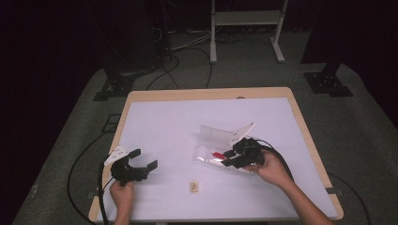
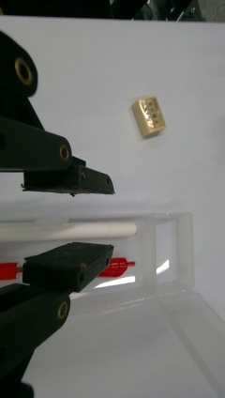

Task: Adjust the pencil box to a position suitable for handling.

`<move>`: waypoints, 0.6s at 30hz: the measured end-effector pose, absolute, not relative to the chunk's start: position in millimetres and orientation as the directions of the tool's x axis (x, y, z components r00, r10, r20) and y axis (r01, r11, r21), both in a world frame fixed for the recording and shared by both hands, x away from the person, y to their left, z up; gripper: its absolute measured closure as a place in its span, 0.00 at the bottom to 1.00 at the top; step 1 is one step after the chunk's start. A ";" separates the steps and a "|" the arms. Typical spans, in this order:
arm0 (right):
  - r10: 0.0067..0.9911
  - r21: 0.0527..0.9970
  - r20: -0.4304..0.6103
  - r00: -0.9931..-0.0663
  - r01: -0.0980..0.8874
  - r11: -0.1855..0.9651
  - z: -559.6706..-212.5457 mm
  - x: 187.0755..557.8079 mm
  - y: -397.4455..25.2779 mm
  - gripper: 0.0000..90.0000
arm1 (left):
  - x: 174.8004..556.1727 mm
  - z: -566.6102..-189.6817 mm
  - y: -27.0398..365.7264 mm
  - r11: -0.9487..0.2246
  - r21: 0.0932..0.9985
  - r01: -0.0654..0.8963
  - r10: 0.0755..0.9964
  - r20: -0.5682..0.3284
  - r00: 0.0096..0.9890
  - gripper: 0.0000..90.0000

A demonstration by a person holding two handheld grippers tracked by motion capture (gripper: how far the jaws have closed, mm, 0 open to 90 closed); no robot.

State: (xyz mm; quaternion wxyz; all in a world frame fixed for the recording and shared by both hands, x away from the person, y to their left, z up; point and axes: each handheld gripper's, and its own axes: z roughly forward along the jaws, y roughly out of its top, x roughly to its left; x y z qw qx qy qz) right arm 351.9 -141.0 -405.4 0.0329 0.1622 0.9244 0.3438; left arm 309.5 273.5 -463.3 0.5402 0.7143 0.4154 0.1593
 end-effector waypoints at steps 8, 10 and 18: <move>0.270 0.662 0.046 -0.962 0.232 0.712 -399.4 339.0 -127.9 0.67 | 309.5 -463.2 273.4 -0.071 0.904 0.422 0.765 -0.222 0.604 0.00; 0.259 0.663 0.046 -0.965 0.223 0.714 -399.3 336.5 -123.6 0.66 | 309.5 -463.2 273.4 -0.071 0.904 0.422 0.765 -0.222 0.604 0.00; 0.224 0.659 0.062 -0.973 0.208 0.722 -401.4 329.9 -108.5 0.63 | 309.6 -463.2 273.6 -0.070 0.904 0.421 0.766 -0.222 0.603 0.00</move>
